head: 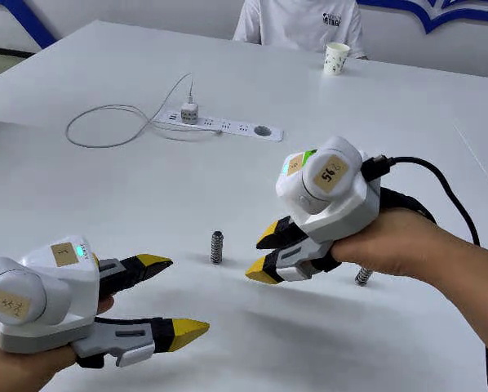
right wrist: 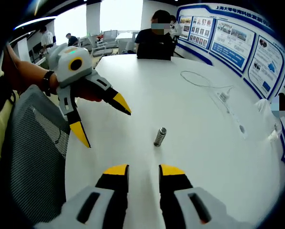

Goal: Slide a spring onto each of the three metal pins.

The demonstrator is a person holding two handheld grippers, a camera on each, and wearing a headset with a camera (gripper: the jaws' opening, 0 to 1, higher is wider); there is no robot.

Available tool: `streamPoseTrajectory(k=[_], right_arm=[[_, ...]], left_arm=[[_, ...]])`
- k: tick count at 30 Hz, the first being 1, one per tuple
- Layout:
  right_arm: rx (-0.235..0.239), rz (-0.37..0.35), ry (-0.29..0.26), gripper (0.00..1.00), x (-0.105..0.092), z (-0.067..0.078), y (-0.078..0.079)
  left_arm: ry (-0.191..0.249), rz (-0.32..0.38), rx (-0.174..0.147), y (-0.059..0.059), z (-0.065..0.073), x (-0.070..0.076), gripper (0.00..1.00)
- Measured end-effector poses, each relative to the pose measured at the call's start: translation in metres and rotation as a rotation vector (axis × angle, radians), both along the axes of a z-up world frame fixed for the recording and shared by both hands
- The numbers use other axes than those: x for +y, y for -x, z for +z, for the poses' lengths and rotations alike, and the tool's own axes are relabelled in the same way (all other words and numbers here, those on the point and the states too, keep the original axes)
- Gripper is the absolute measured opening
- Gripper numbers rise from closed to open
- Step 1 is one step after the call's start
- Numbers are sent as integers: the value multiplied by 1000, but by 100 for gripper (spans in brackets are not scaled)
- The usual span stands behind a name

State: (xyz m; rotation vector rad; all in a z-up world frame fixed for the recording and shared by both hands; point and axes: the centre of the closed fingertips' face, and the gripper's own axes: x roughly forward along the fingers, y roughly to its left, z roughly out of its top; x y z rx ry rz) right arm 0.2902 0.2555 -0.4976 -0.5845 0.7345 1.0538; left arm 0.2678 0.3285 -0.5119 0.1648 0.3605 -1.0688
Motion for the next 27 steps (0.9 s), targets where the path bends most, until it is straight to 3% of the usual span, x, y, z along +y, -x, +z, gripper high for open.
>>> streamPoseTrajectory(k=[27], right_arm=[[-16, -159, -110, 31, -57, 6, 24]], left_arm=[[-5, -22, 0, 1, 3, -7, 69]])
